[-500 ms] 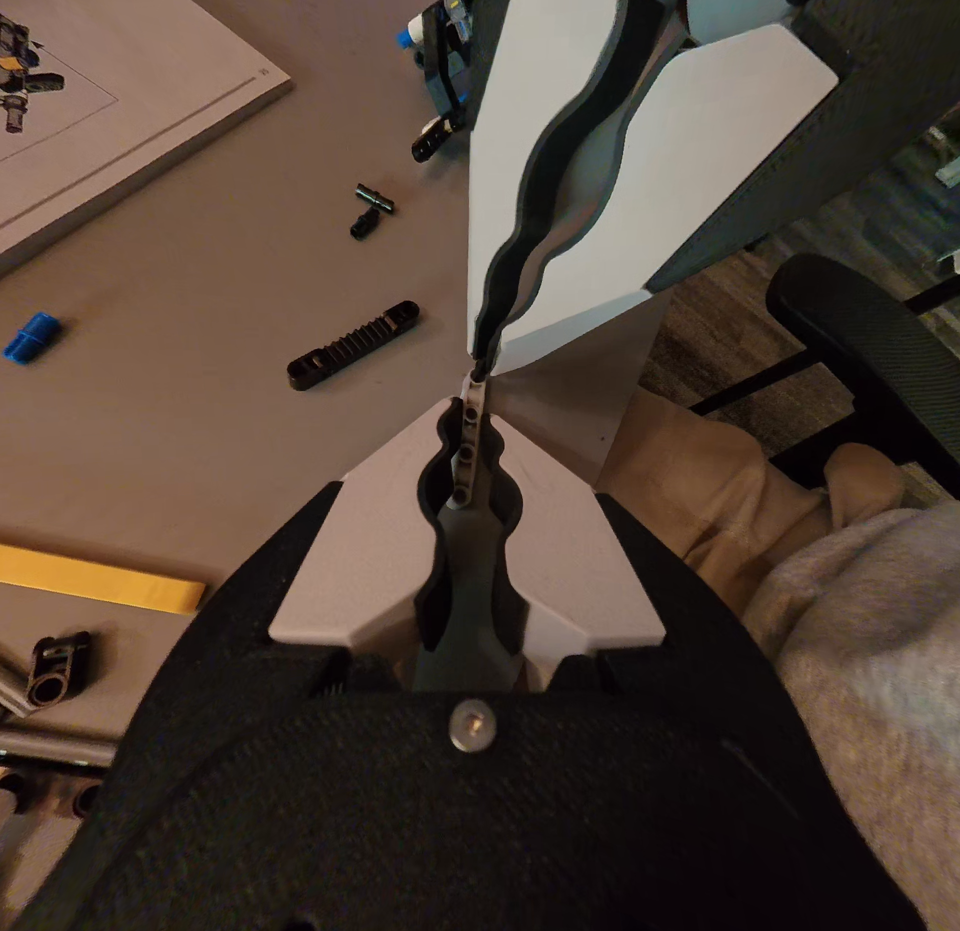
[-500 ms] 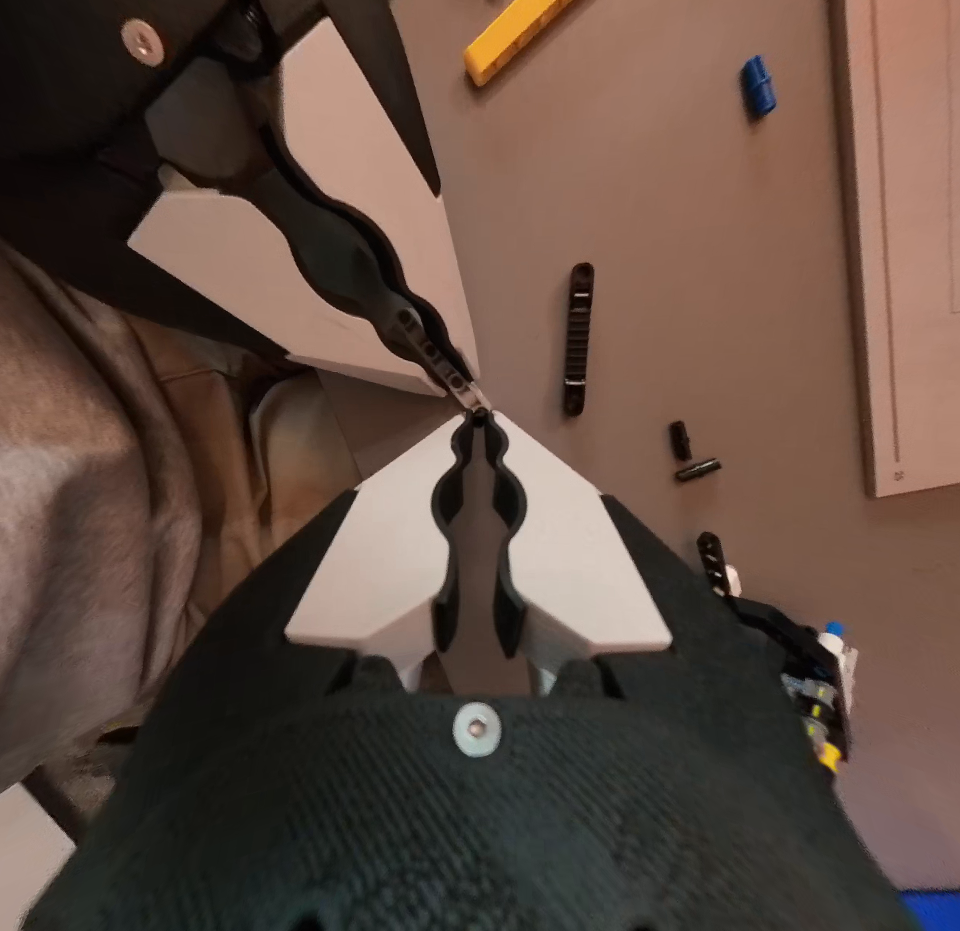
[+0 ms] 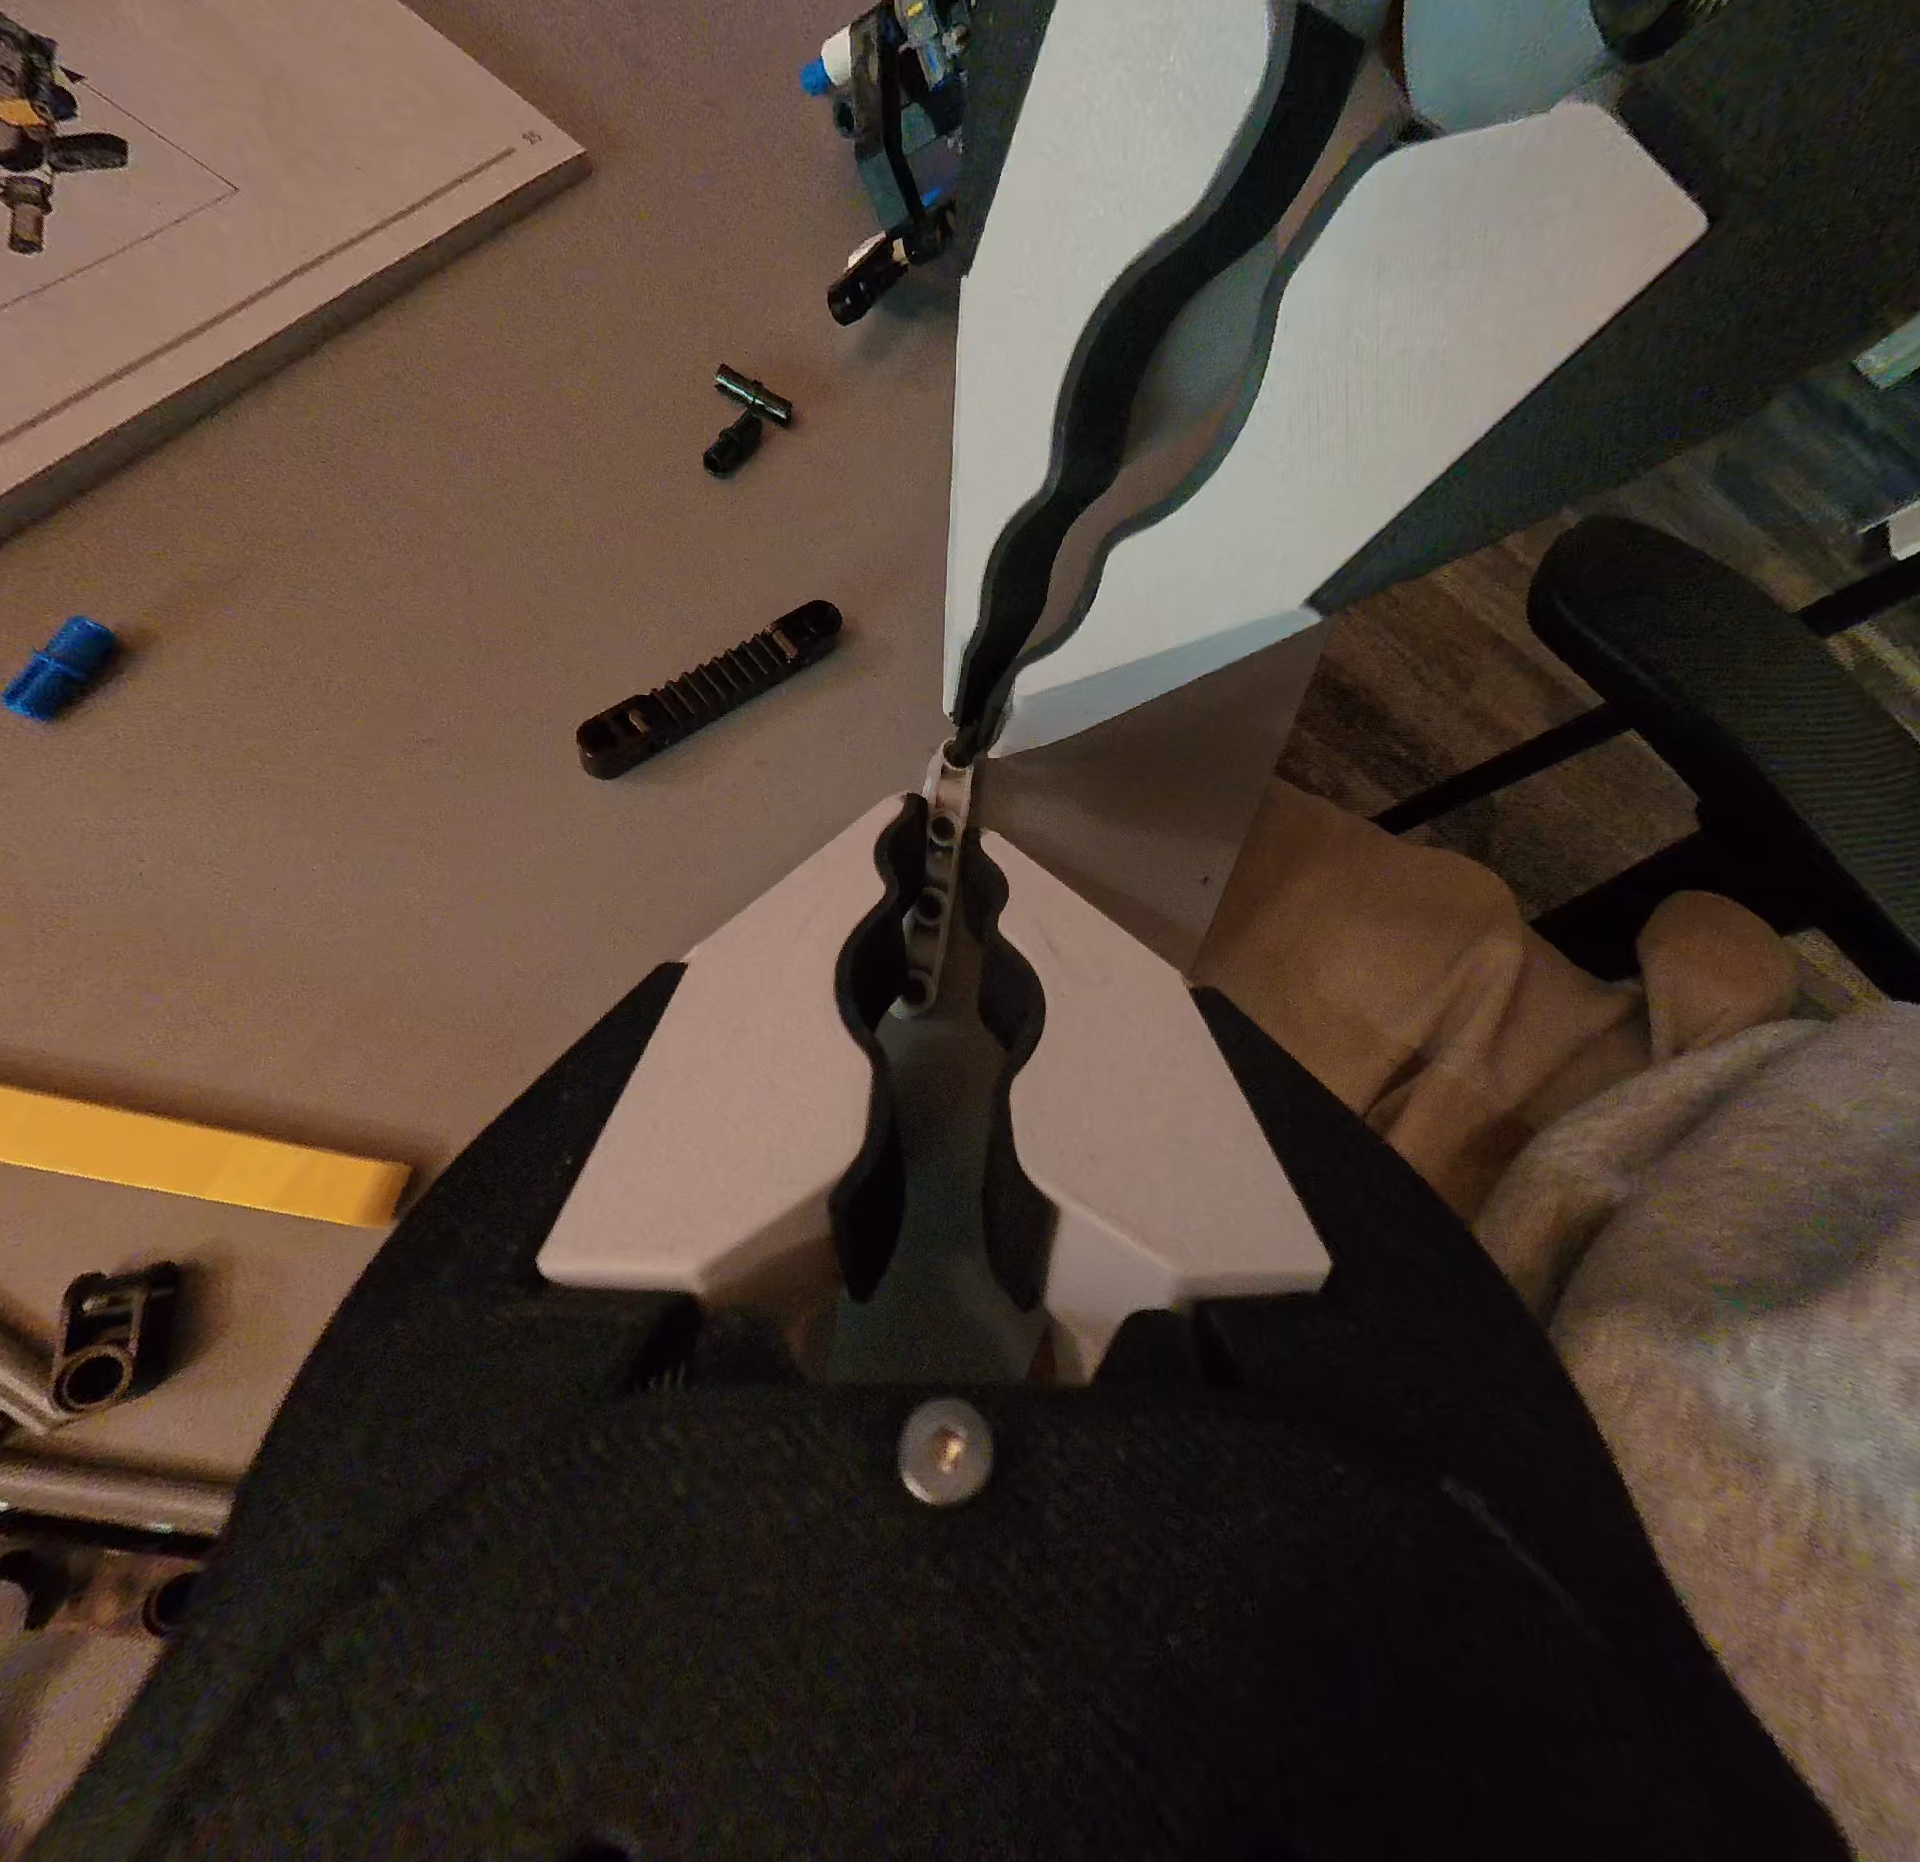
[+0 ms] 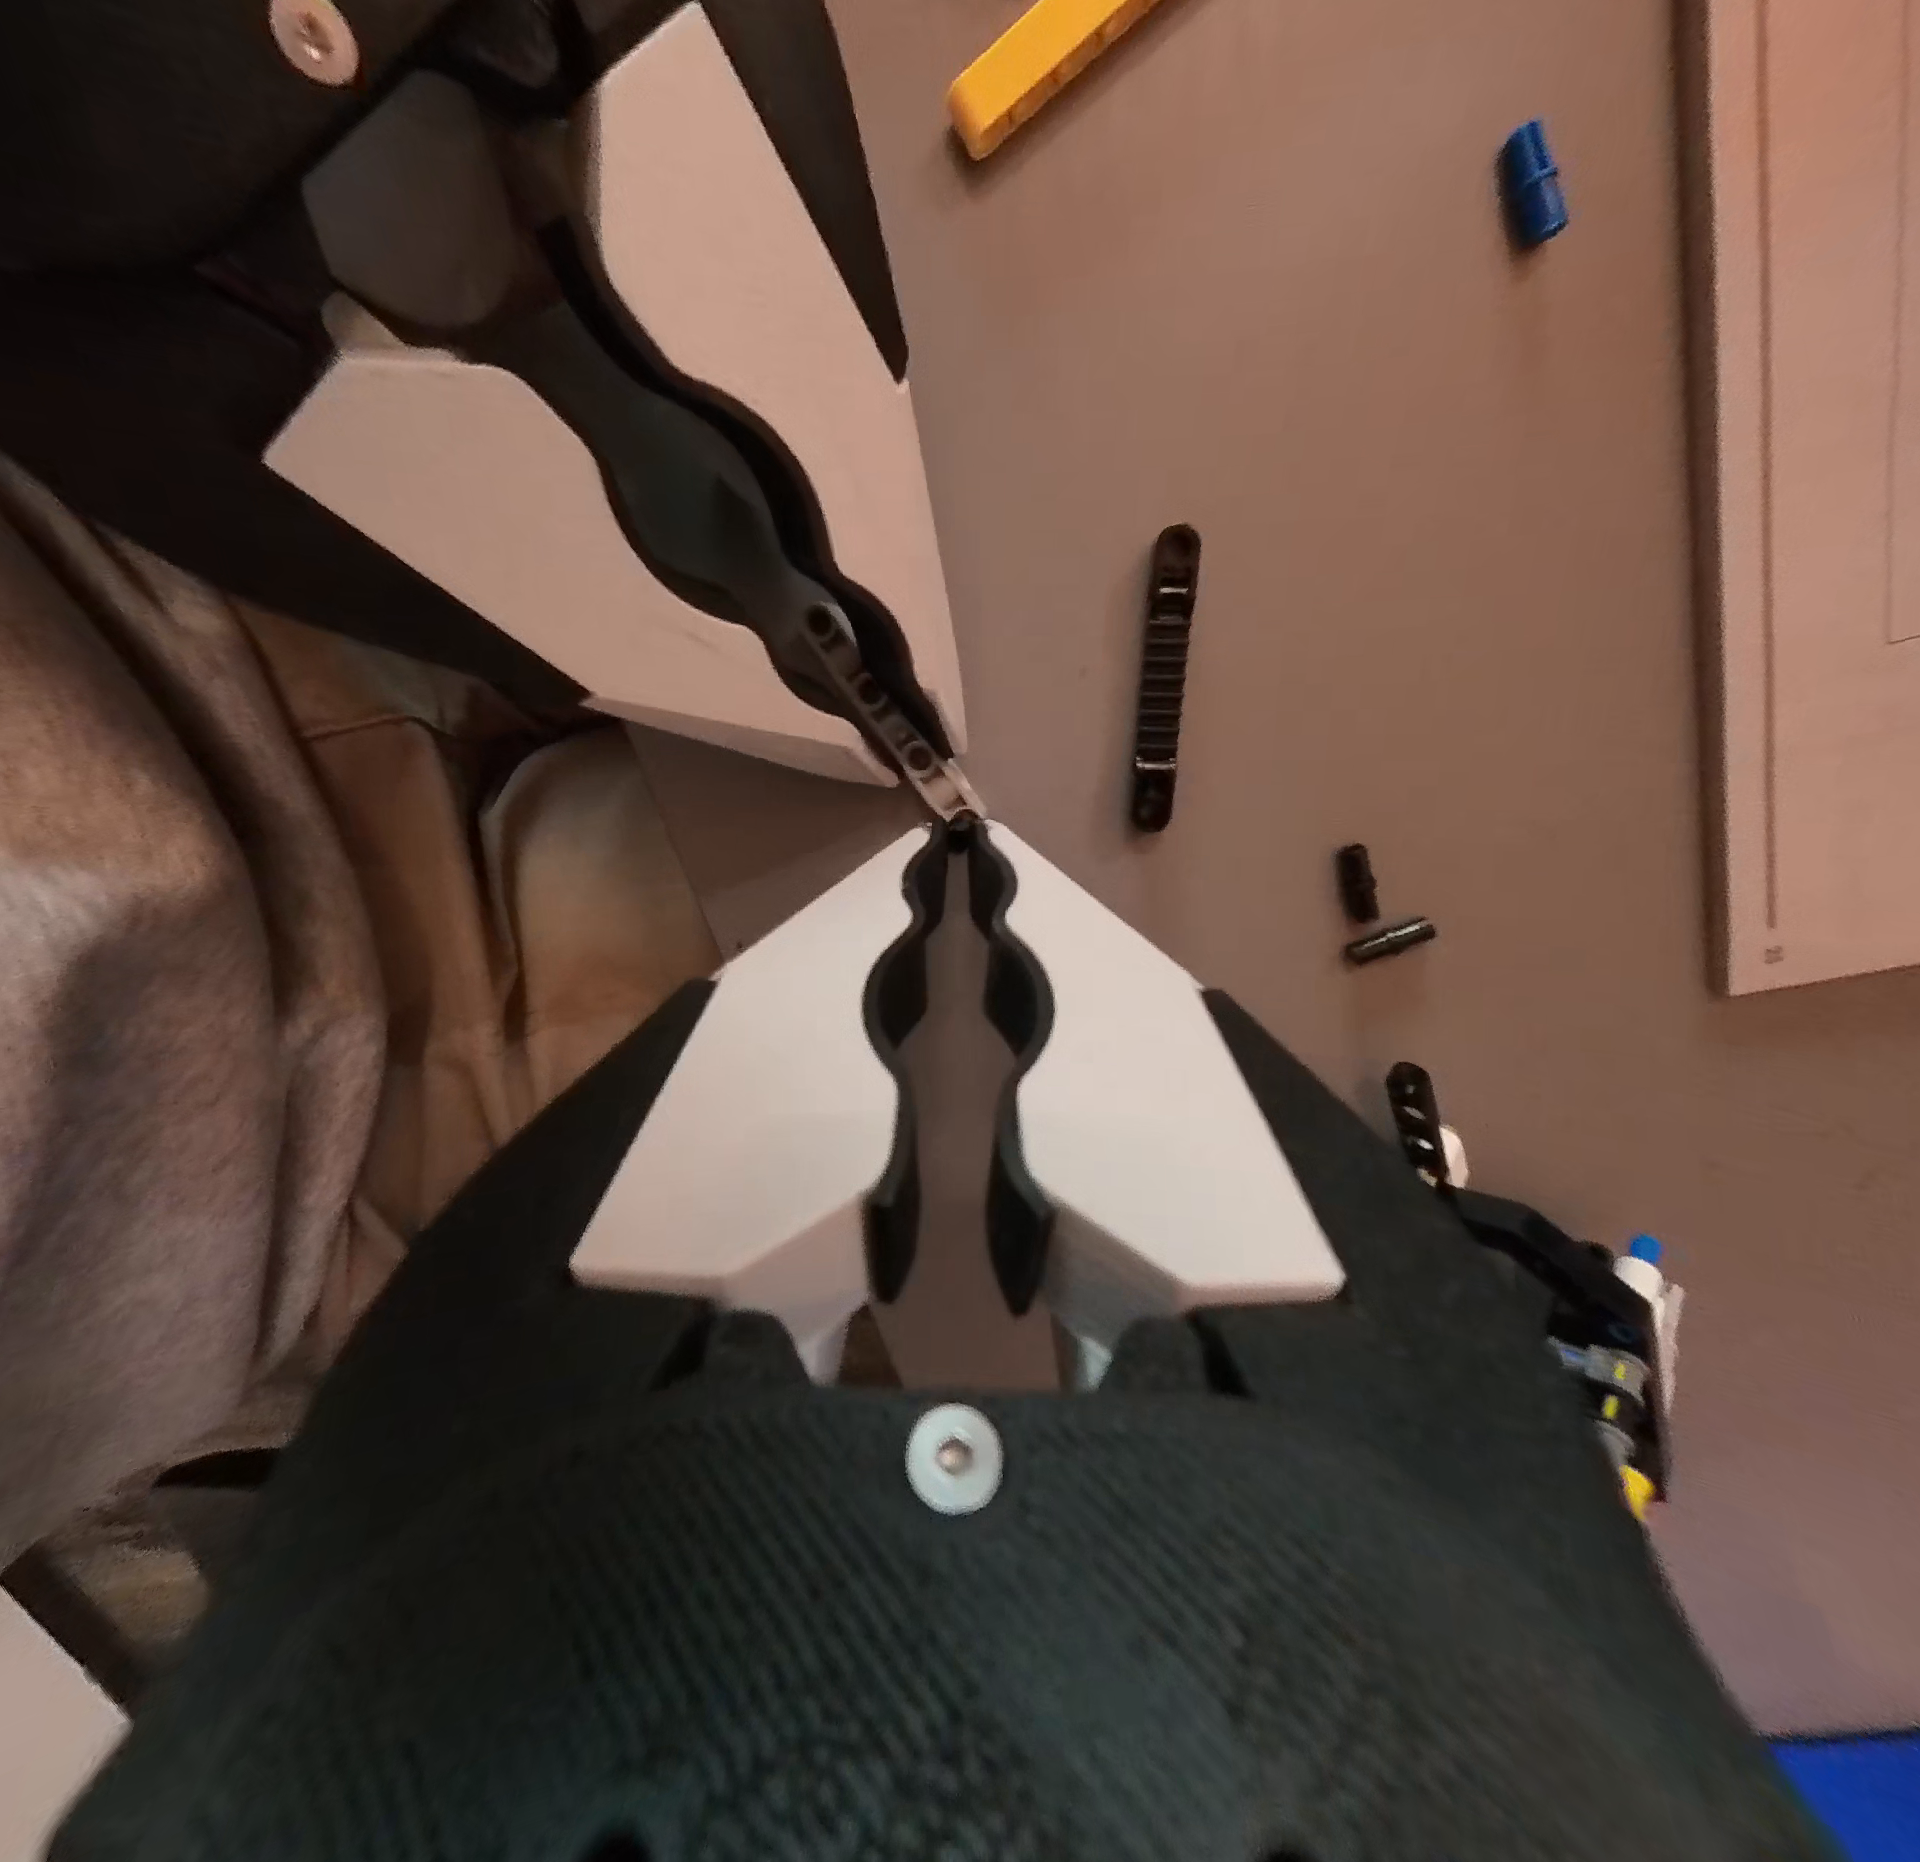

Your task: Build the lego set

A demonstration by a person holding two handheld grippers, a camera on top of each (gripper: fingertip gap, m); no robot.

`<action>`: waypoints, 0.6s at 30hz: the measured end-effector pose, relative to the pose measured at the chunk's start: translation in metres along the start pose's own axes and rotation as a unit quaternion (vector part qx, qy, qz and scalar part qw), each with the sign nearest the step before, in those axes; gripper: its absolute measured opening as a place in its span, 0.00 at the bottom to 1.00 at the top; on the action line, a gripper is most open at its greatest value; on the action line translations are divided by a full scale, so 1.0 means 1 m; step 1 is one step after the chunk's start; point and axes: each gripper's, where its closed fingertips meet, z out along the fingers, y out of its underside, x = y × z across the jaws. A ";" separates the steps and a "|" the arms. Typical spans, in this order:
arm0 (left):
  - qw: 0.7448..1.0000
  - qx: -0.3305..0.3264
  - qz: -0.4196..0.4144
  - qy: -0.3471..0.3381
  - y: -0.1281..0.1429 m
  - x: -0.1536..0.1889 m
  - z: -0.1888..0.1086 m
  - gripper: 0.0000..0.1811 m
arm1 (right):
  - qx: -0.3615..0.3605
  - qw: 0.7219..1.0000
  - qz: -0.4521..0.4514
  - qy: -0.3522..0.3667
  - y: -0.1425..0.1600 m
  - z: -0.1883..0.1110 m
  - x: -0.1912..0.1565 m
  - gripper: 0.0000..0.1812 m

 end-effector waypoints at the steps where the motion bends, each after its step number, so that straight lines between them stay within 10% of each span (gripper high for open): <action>1: 1.000 0.000 0.000 0.000 0.000 0.000 0.000 0.03 | -0.002 1.000 -0.001 0.002 0.000 0.000 0.000 0.02; 18: 1.000 0.000 0.001 -0.001 0.000 0.000 0.000 0.03 | -0.012 1.000 -0.007 0.008 0.001 0.001 0.000 0.02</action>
